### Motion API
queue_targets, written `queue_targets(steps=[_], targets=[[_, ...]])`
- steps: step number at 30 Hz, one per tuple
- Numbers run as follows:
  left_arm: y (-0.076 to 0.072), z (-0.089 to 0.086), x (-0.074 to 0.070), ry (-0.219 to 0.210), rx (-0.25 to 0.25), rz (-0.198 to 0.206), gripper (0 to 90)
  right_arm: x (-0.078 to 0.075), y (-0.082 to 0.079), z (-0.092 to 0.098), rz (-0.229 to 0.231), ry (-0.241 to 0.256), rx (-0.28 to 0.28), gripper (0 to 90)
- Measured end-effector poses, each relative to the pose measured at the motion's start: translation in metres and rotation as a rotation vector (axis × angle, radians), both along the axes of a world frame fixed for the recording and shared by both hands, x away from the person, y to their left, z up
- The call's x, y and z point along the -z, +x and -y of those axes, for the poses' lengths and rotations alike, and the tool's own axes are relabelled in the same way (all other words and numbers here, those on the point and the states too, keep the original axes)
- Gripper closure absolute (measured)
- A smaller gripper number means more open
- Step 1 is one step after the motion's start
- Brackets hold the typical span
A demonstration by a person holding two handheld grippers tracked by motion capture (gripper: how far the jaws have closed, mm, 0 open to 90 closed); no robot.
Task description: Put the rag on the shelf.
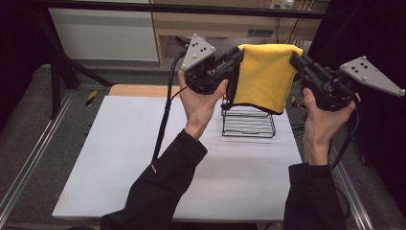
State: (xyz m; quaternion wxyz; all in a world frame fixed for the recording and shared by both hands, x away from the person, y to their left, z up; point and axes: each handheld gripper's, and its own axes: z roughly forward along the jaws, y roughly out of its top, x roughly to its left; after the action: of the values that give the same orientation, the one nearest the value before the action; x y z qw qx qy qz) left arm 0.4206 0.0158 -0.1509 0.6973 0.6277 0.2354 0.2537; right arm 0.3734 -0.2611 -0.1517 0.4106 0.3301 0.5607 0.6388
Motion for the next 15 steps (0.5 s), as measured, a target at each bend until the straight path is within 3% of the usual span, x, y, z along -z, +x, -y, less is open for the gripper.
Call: queue_targets(steps=[15], targets=[[0.018, 0.010, -0.026, -0.004, -0.002, 0.011, 79.8, -0.024, 0.017, 0.009, 0.028, 0.017, 0.013, 83.5]])
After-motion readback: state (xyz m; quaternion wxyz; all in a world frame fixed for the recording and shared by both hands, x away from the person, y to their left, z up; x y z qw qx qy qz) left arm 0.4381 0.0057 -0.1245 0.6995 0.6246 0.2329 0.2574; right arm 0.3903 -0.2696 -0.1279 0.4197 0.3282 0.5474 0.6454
